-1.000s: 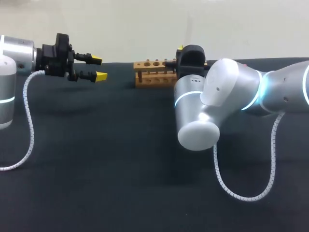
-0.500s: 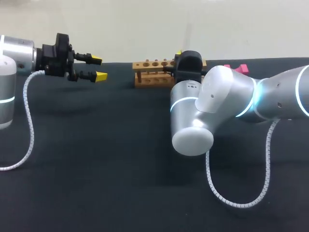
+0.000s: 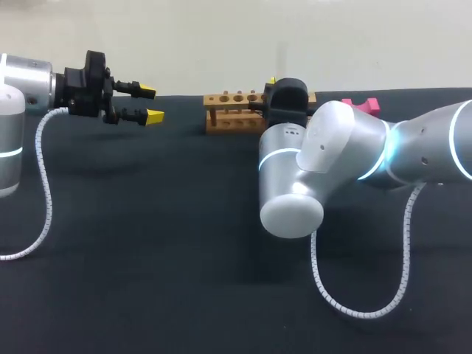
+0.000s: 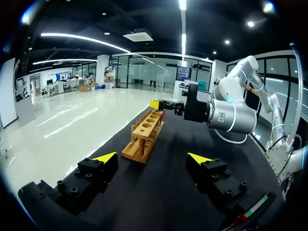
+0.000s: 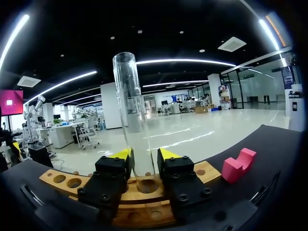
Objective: Grasp the test tube, adjust it, and insert it.
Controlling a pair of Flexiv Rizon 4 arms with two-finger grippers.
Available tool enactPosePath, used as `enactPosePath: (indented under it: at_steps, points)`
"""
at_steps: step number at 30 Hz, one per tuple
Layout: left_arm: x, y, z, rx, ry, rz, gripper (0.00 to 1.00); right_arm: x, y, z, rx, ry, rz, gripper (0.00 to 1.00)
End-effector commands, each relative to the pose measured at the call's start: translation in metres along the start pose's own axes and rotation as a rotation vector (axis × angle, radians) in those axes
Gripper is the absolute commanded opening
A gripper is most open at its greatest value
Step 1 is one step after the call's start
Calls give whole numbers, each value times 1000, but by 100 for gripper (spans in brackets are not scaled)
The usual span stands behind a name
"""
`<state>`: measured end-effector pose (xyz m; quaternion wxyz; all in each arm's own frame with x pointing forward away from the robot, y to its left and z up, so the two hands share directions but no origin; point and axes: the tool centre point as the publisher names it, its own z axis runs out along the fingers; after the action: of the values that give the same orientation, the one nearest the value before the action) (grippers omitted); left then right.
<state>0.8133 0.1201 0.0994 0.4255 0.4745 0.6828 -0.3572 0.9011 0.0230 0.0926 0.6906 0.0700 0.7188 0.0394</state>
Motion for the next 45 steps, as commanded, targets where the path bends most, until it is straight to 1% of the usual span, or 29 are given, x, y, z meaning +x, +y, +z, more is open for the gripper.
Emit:
enactPosePath:
  at_steps: [1, 2, 4, 5, 6, 7, 8, 9, 12, 13, 14, 15, 18, 19, 20, 25, 30, 35, 37, 38, 39, 45]
  points:
    - [1, 0, 0, -1, -5, 3, 100, -1, 0, -3, 6, -2, 0, 42]
    - [1, 0, 0, -1, -5, 3, 100, -1, 0, -3, 6, -2, 0, 42]
    - [1, 0, 0, -1, -5, 3, 100, -2, 0, -4, 9, -3, -1, 47]
    - [1, 0, 0, -1, -5, 3, 100, -3, 0, -5, 9, -4, -1, 67]
    - [1, 0, 0, -1, -5, 3, 100, -3, 0, -5, 9, -4, -1, 67]
    - [1, 0, 0, -1, -5, 3, 100, -5, 0, -6, 9, -4, -1, 88]
    - [1, 0, 0, -1, -5, 3, 100, -5, 0, -6, 9, -4, -1, 88]
    - [1, 0, 0, -1, -5, 3, 100, -7, 0, -7, 3, -2, 1, 100]
    - [1, 0, 0, -1, -5, 3, 100, -7, 0, -7, 3, -2, 1, 100]
    - [1, 0, 0, -1, -5, 3, 100, -11, 1, -10, -15, 3, 4, 100]
    - [1, 0, 0, -1, -5, 3, 100, -19, 3, -23, -70, 27, 4, 100]
    - [1, 0, 0, -1, -5, 3, 100, -21, 3, -25, -81, 31, 5, 100]
    - [1, 0, 0, -1, -5, 3, 100, -31, 3, -41, -149, 63, 21, 100]
    - [1, 0, 0, -1, -5, 3, 100, -32, 3, -43, -154, 64, 19, 100]
    - [1, 0, 0, -1, -5, 3, 100, -36, 3, -50, -185, 78, 18, 100]
    - [1, 0, 0, -1, -5, 3, 100, -45, 1, -69, -235, 106, 19, 100]
    - [1, 0, 0, -1, -5, 3, 100, -49, 0, -83, -277, 129, 19, 100]
    - [1, 0, 0, -1, -5, 3, 100, -53, -3, -92, -292, 136, 29, 100]
    - [1, 0, 0, -1, -5, 3, 100, -55, -4, -92, -288, 135, 35, 100]
    - [1, 0, 0, -1, -5, 3, 100, -57, -4, -92, -260, 142, 24, 100]
    - [1, 0, 0, -1, -5, 3, 100, -57, -4, -91, -257, 153, 39, 100]
    - [1, 0, 0, -1, -5, 3, 100, -57, -4, -91, -257, 153, 39, 100]
